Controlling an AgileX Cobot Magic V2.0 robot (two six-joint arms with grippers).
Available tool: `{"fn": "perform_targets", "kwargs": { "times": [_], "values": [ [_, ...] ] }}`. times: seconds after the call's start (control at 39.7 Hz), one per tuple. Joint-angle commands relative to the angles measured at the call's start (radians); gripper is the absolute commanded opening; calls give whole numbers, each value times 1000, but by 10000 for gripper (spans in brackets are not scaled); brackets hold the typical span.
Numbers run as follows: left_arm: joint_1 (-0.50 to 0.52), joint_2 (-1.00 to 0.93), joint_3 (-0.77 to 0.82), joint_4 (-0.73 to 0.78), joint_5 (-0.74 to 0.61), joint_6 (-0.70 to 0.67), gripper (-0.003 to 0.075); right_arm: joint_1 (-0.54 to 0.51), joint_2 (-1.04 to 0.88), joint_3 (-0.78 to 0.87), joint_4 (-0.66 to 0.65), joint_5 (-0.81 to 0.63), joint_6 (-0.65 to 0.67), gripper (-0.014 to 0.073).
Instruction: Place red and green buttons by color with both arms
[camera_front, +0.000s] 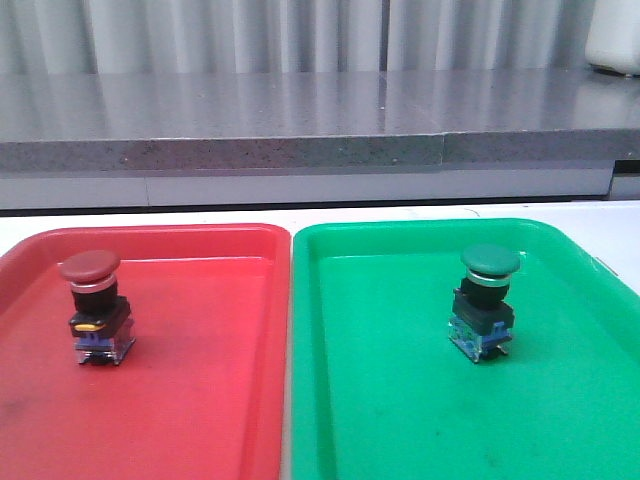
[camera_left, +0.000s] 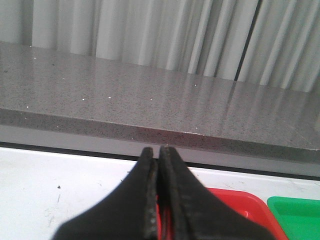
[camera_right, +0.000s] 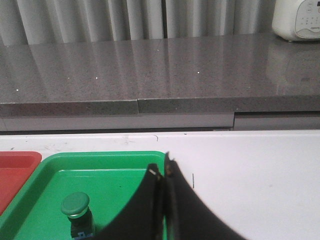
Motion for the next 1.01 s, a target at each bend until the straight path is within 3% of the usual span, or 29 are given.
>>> {"fn": "perform_targets", "kwargs": {
  "times": [0.0, 0.5, 0.68, 0.98],
  "values": [
    [1, 11, -24, 0, -80, -4, -20, -4, 10, -24, -22, -85, 1, -125],
    [1, 9, 6, -4, -100, 0, -20, -4, 10, -24, -22, -85, 1, -125],
    [11, -7, 84, -191, -137, 259, -20, -4, 10, -24, -22, -84, 1, -125],
    [126, -72, 274, -231, -267, 258, -20, -4, 10, -24, -22, -82, 1, -125]
  ]
}}
